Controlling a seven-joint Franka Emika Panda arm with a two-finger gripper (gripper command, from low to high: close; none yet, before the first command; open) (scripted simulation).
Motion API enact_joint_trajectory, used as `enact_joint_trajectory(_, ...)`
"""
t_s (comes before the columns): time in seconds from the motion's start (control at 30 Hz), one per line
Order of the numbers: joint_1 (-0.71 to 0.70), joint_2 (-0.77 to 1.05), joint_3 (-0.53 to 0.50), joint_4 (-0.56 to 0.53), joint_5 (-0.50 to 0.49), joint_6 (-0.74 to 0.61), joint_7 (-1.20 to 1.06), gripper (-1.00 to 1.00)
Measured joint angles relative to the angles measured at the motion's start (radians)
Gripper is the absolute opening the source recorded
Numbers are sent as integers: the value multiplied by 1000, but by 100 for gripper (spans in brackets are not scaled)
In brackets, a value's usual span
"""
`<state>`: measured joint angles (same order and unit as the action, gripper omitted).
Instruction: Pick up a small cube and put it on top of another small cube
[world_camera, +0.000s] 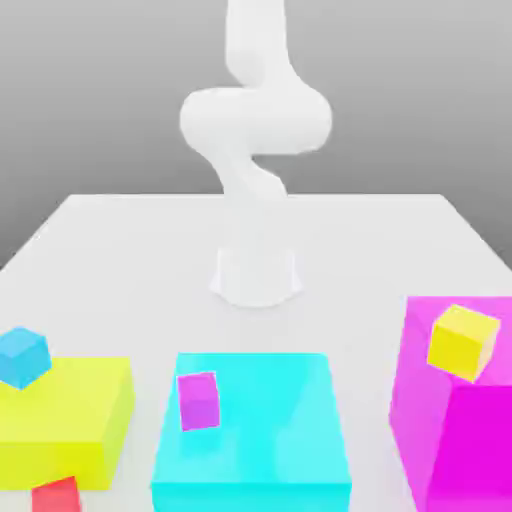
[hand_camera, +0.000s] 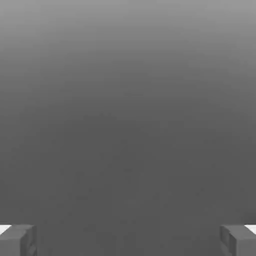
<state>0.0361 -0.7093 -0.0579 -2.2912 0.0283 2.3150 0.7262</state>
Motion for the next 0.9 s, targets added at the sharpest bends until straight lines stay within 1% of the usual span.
enact_joint_trajectory(0.27, 95, 293, -178, 28, 122, 50, -261, 0)
enact_joint_trajectory(0.43, 122, 476, -259, 46, 218, 77, -436, 0)
enact_joint_trajectory(0.57, 115, 623, -297, 61, 293, 99, -575, 0)
enact_joint_trajectory(0.7, 83, 766, -308, 74, 348, 125, -700, 0)
enact_joint_trajectory(0.9, 29, 959, -310, 90, 370, 179, -847, 0)
